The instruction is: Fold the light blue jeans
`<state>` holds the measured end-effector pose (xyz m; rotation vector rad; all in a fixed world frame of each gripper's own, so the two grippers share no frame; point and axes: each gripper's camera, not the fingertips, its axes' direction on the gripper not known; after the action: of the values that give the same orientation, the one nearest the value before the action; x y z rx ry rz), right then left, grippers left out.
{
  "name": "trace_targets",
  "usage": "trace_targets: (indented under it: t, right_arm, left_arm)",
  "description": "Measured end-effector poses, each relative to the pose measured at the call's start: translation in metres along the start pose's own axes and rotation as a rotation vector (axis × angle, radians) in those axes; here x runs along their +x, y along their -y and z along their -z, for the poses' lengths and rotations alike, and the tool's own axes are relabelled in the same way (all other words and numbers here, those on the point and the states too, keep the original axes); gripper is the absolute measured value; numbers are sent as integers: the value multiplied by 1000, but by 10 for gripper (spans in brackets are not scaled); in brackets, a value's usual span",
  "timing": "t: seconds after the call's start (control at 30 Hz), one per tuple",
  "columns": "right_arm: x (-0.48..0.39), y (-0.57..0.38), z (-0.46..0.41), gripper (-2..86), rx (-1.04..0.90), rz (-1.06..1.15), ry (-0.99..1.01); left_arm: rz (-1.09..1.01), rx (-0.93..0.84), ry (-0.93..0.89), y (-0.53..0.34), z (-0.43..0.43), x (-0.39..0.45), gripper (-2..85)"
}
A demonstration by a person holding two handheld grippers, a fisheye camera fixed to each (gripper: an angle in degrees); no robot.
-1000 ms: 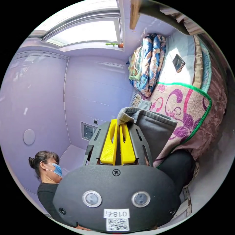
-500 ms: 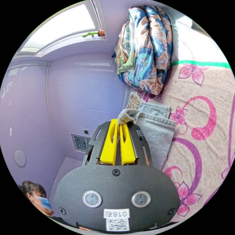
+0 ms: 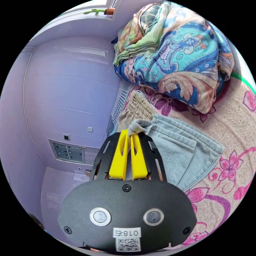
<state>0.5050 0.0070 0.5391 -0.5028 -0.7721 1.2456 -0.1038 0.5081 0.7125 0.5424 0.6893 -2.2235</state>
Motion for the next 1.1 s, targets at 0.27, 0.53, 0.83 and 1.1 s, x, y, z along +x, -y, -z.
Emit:
trace_targets:
  t: [0.27, 0.53, 0.83, 1.1]
  right_arm:
    - [-13, 13, -79, 98, -229, 113, -140]
    - [-27, -16, -25, 116, -204, 307, -117]
    - [1, -274, -52, 87, -785, 571, 328]
    - [-34, -547, -142, 111, -931, 1097, 20]
  left_arm:
    - [-123, -227, -6, 25, -30, 27, 131]
    - [-588, -313, -2, -35, 46, 91, 120]
    - [-690, -86, 92, -113, 151, 21, 100]
    - [-923, -144, 307, -122, 146, 46, 118]
